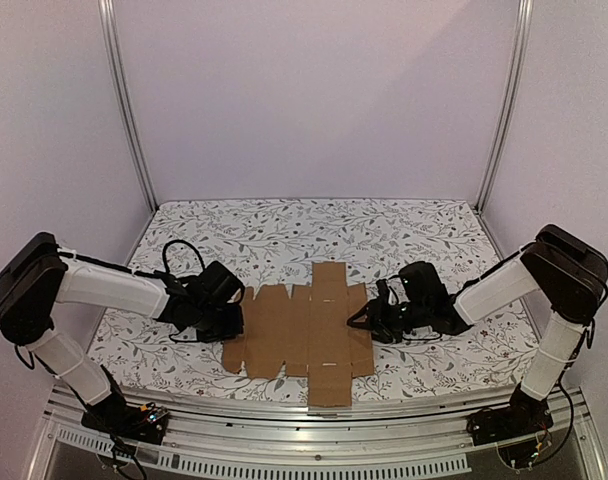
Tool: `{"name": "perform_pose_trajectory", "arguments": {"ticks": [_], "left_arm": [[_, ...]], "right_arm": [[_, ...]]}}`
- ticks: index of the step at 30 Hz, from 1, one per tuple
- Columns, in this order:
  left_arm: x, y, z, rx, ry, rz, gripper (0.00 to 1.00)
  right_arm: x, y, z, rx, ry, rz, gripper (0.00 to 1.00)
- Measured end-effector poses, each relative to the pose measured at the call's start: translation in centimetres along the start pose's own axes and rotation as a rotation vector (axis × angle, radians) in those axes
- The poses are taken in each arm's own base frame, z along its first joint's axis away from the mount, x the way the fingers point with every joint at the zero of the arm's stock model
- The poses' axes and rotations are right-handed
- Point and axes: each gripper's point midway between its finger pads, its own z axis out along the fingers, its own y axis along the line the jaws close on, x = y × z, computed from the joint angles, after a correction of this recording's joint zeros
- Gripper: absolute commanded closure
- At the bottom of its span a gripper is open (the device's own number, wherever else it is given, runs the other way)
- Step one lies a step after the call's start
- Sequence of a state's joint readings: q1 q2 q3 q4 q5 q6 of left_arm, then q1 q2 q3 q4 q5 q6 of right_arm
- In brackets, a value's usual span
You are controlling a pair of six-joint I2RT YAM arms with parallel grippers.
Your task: Fold the paper box
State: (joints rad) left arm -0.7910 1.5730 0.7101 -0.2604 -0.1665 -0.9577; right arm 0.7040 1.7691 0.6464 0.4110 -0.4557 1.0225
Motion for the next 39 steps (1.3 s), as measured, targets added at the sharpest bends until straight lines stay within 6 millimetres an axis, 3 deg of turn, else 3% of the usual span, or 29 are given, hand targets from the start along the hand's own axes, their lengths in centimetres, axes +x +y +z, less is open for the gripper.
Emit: {"name": "perform_pose_trajectory", "arguments": {"ticks": [31,39], "left_arm": [[-0.2,0.5,0.0,-0.021,-0.024,-0.059,1.0],[-0.2,0.4,0.0,-0.02,-0.024,-0.061,1.0]], "right_arm": [[2.7,-1.5,-1.1,-0.122,0.0,0.081,0.83],[3.0,-1.2,-1.1,-0.152,0.017,0.086,1.0]]}}
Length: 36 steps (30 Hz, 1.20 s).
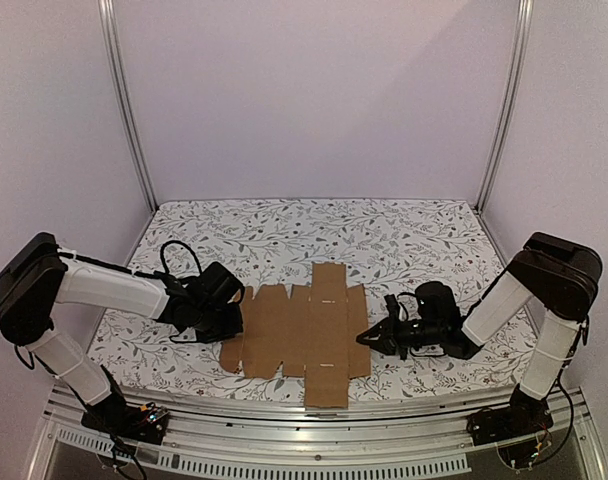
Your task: Fold the paper box
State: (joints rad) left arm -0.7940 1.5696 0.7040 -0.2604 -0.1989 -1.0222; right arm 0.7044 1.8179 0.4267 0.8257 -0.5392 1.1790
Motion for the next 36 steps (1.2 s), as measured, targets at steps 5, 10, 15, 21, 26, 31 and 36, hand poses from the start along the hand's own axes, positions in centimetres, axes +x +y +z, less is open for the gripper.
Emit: {"name": "perform_pose_trajectory", "arguments": {"ticks": [5,10,15,21,26,31,36], "left_arm": [[0.0,0.0,0.0,0.0,0.0,0.001,1.0],[-0.1,0.0,-0.2,-0.004,0.001,0.016,0.8],[-1.0,-0.3,-1.2,-0.031,-0.011,0.066,0.58],[-3.6,-1.4,-4.7,-0.025,-0.084,0.128,0.38],[-6.6,-3.6,-8.5,0.02,-0.157,0.188,0.29],[-8.9,-5.3,-11.9,0.063,-0.225,0.245,0.24],[-10.2,-6.2,-14.3,0.096,-0.271,0.297,0.21]], "right_arm": [[0.1,0.2,0.1,-0.015,0.009,0.001,1.0],[0.2,0.2,0.1,-0.014,0.015,-0.004,1.0],[-0.3,1.1,0.5,0.003,0.035,-0.05,1.0],[-1.8,4.2,0.3,0.047,0.058,-0.178,1.0],[-3.4,8.1,-0.4,0.094,0.07,-0.343,1.0],[-4.7,11.2,-1.6,0.17,0.1,-0.504,1.0],[-5.6,12.6,-3.5,0.329,0.128,-0.657,1.0]]}}
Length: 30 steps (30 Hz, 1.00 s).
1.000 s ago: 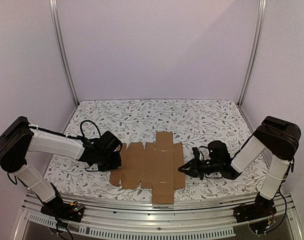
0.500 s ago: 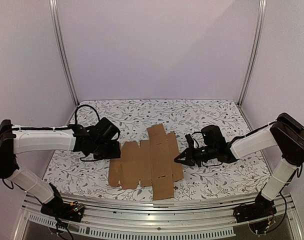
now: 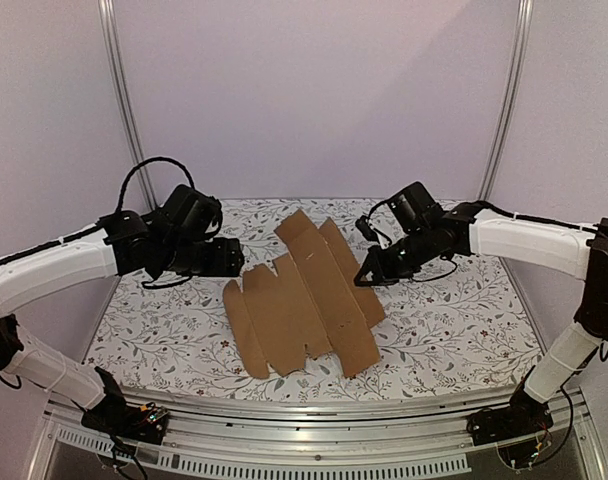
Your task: Fold the paper box
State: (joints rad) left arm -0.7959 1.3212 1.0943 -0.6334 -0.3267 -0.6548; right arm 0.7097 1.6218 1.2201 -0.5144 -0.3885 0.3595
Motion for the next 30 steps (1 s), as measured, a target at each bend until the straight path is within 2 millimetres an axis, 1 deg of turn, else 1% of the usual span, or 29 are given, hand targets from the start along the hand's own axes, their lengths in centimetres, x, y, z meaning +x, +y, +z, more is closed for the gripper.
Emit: {"name": "perform_pose_trajectory", "arguments": {"ticks": [4,6,8,10,13,16,18,21,26,30], "left_arm": [[-0.7,-0.2,-0.6,0.011,-0.014,0.033,0.21],[-0.6,-0.3,-0.6,0.013,-0.012,0.045,0.21],[-0.6,-0.3,-0.6,0.015,-0.009,0.056,0.21],[-0.5,-0.4,-0.6,0.019,-0.007,0.06,0.21],[-0.2,-0.5,-0.5,0.029,0.002,0.065,0.21],[0.6,-0.4,-0.1,0.029,0.019,0.073,0.21],[1.2,-0.3,0.1,0.027,0.033,0.081,0.21],[2.3,-0.4,0.4,0.029,0.056,0.097,0.21],[2.8,-0.8,0.4,0.039,0.061,0.107,0.21],[3.8,-0.5,1.0,0.028,0.067,0.114,0.21]], "right_arm": [[-0.5,-0.3,-2.0,0.153,0.044,-0.105,1.0],[-0.9,-0.4,-2.7,0.216,0.062,-0.148,1.0],[-1.2,-1.0,-3.0,0.284,0.092,-0.188,1.0],[-1.3,-1.9,-2.8,0.358,0.13,-0.229,1.0],[-0.4,-3.3,-2.0,0.43,0.208,-0.282,1.0],[0.7,-4.4,-1.4,0.486,0.29,-0.352,1.0],[0.9,-4.7,-1.1,0.524,0.333,-0.416,1.0],[0.7,-4.4,-0.4,0.557,0.362,-0.509,1.0],[0.8,-3.7,0.9,0.607,0.404,-0.676,1.0],[1.0,-2.8,1.8,0.632,0.424,-0.812,1.0]]}}
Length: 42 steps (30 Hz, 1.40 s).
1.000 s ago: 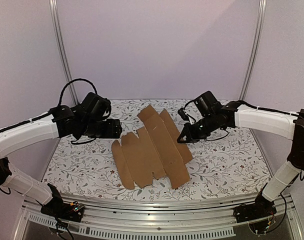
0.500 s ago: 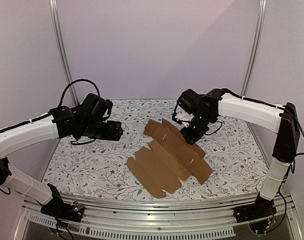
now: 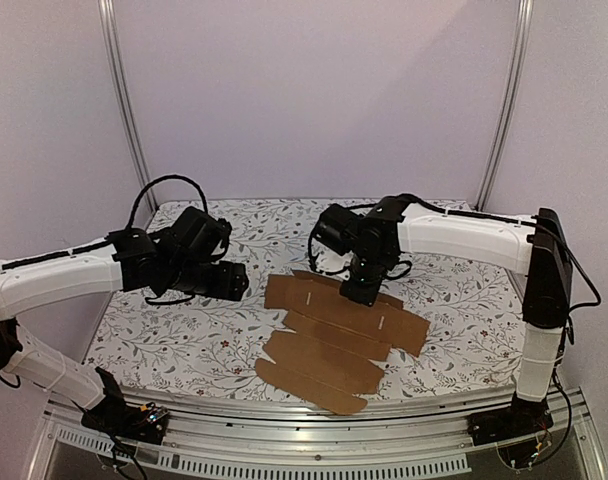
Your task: Fold the paper box
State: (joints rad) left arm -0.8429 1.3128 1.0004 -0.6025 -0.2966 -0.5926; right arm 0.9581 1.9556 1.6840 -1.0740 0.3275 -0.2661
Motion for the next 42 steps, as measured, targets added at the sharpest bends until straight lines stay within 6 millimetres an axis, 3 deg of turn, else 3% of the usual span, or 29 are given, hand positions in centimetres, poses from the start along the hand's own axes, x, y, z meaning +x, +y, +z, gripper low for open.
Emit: {"name": "perform_pose_trajectory", "arguments": {"ticks": [10,15,17,23,27,33,42], "left_arm": [[3.1,0.5,2.2,0.02,0.02,0.002,0.22],[3.4,0.0,2.6,0.053,0.017,-0.005,0.29],[3.1,-0.4,2.5,0.072,0.005,-0.01,0.38],[2.0,-1.5,2.2,0.124,-0.025,-0.024,0.83],[0.2,-2.8,1.6,0.167,-0.059,-0.041,0.97],[-2.4,-4.8,1.3,0.219,-0.091,-0.049,1.0],[-1.4,-5.8,3.9,0.214,-0.027,-0.039,1.0]], "right_arm": [[-1.2,0.6,-0.5,0.039,-0.032,-0.177,1.0],[-1.8,0.5,-0.4,0.083,-0.049,-0.214,1.0],[-1.9,0.9,0.0,0.107,-0.055,-0.234,1.0],[-1.9,2.5,0.7,0.15,-0.068,-0.29,1.0],[-2.6,2.7,-0.1,0.184,-0.105,-0.294,1.0],[-3.2,2.5,-1.1,0.244,-0.149,-0.289,1.0],[-3.9,2.7,-2.0,0.325,-0.192,-0.303,1.0]]}}
